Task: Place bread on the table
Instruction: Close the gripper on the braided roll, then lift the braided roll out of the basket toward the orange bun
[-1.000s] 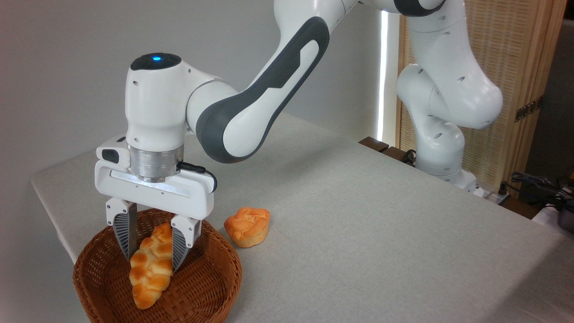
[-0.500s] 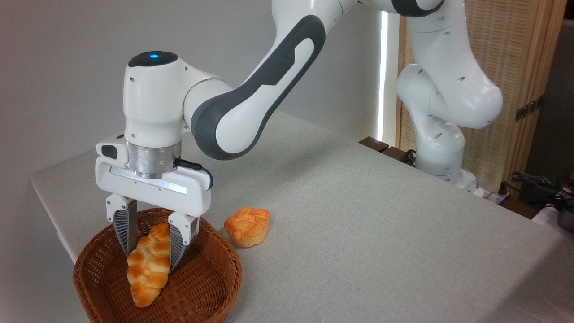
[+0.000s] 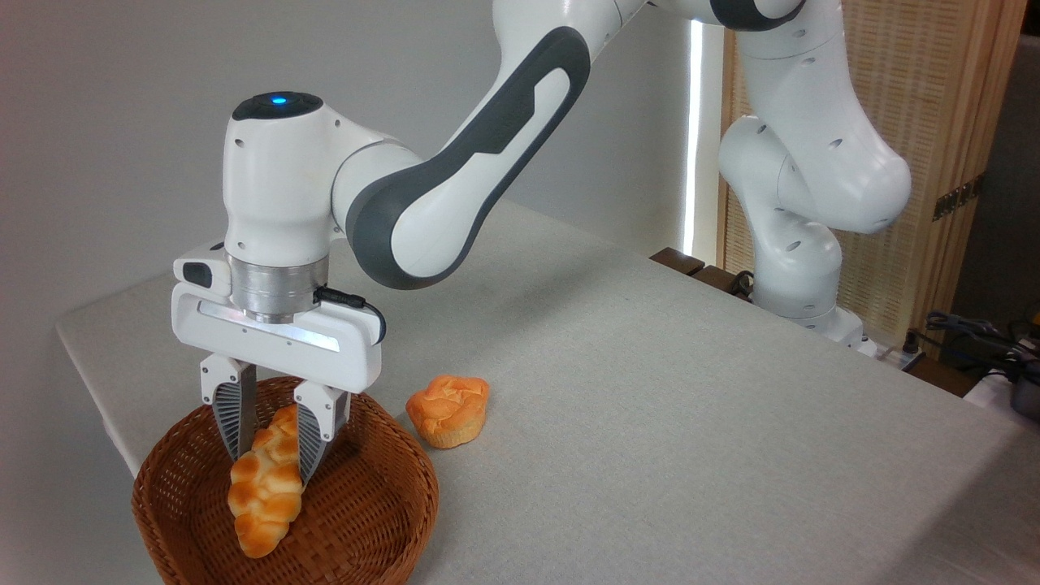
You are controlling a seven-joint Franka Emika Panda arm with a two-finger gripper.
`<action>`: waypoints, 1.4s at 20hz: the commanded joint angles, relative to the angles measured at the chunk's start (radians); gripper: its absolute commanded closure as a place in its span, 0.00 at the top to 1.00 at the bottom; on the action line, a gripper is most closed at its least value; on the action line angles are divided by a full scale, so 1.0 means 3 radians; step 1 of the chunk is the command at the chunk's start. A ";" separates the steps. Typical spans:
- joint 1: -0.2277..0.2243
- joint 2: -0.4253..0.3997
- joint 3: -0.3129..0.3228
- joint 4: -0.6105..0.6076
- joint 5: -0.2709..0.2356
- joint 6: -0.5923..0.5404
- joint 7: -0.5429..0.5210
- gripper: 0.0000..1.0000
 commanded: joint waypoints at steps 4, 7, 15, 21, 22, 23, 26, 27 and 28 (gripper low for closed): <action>0.0019 -0.0182 0.0025 0.0056 0.0050 0.0012 -0.0037 0.55; 0.0024 -0.0315 0.0025 0.0056 0.0050 -0.0197 -0.0016 0.55; 0.0019 -0.0714 0.0051 0.0041 0.0020 -0.0836 0.0351 0.55; -0.0001 -0.0842 0.0025 0.0031 -0.0097 -0.1669 0.0868 0.55; -0.0006 -0.0858 0.0025 0.0026 -0.0128 -0.1762 0.0954 0.55; -0.0006 -0.0868 0.0020 0.0011 -0.0149 -0.1844 0.1036 0.55; -0.0062 -0.0893 -0.0015 -0.0102 -0.0154 -0.2196 0.1409 0.59; -0.0063 -0.0888 -0.0056 -0.0112 -0.0154 -0.2299 0.1512 0.59; -0.0063 -0.0888 -0.0087 -0.0112 -0.0154 -0.2370 0.1533 0.59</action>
